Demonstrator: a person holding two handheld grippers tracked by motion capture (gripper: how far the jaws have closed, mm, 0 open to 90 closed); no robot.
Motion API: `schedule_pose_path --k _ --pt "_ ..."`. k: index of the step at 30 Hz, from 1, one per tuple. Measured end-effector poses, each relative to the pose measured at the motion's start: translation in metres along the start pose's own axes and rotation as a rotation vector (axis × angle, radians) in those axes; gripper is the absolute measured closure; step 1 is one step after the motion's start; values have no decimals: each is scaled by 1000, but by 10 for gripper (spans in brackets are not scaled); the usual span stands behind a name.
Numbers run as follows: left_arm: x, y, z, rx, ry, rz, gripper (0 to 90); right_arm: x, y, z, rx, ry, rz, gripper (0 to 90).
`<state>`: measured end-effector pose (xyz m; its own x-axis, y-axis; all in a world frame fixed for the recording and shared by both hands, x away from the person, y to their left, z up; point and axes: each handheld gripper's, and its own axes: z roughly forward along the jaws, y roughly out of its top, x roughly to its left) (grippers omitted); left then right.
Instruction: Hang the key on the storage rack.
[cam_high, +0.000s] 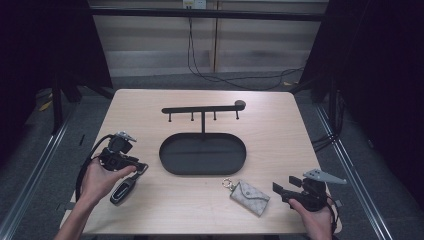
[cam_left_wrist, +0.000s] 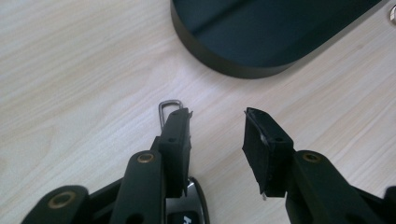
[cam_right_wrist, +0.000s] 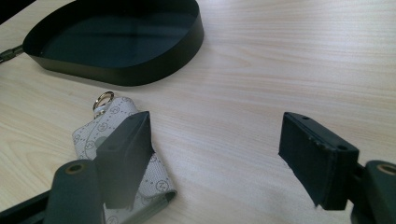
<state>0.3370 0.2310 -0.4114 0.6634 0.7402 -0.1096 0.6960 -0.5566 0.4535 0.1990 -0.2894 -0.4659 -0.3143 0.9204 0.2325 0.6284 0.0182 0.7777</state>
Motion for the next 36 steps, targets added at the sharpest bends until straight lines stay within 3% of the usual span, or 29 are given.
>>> schedule_pose_path --k 5,11,21,25,36 --pt "4 3 10 59 30 -4 618 0 0 0 4 4 -1 253" --pt "12 8 21 137 23 -40 619 0 0 1 6 5 -2 253" --pt "23 10 35 208 -3 -48 665 0 0 2 19 5 1 253" --pt "25 11 44 244 6 -51 663 0 0 3 25 6 -1 253" --pt "28 12 55 283 -3 -34 666 0 -1 4 35 5 -1 253"
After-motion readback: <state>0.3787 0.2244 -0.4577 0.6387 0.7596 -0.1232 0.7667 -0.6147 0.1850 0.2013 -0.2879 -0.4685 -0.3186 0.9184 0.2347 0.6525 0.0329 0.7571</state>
